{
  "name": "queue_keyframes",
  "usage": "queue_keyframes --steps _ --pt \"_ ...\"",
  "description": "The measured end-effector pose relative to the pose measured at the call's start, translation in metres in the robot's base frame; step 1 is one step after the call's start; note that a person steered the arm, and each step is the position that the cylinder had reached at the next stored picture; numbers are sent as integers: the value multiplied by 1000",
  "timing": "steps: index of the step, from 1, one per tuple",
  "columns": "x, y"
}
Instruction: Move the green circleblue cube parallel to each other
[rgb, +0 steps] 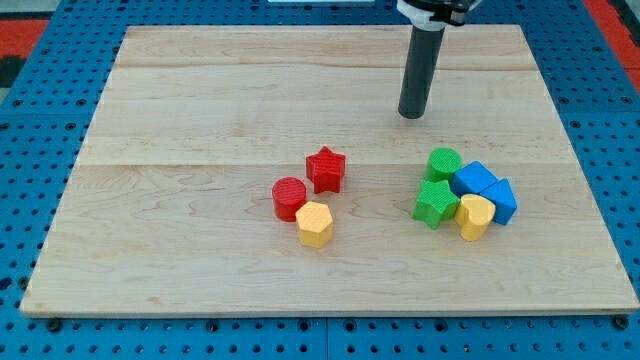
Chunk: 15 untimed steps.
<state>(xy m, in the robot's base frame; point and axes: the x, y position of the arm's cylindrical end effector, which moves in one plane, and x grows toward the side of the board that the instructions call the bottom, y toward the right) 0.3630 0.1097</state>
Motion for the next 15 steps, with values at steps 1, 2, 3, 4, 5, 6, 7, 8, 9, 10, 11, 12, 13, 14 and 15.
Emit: queue_keyframes --steps 1,2,3,4,5,6,7,8,9,10,11,12,13,14,15 --pt "0 0" --pt "0 0" --pt "29 14" --pt "93 41" --pt "66 77" --pt "70 126" --pt "162 159" --pt "213 141" --pt "176 87" --pt "139 37" --pt "125 -36" --pt "116 -9" --pt "116 -10" --pt "133 -21" --pt "145 5"
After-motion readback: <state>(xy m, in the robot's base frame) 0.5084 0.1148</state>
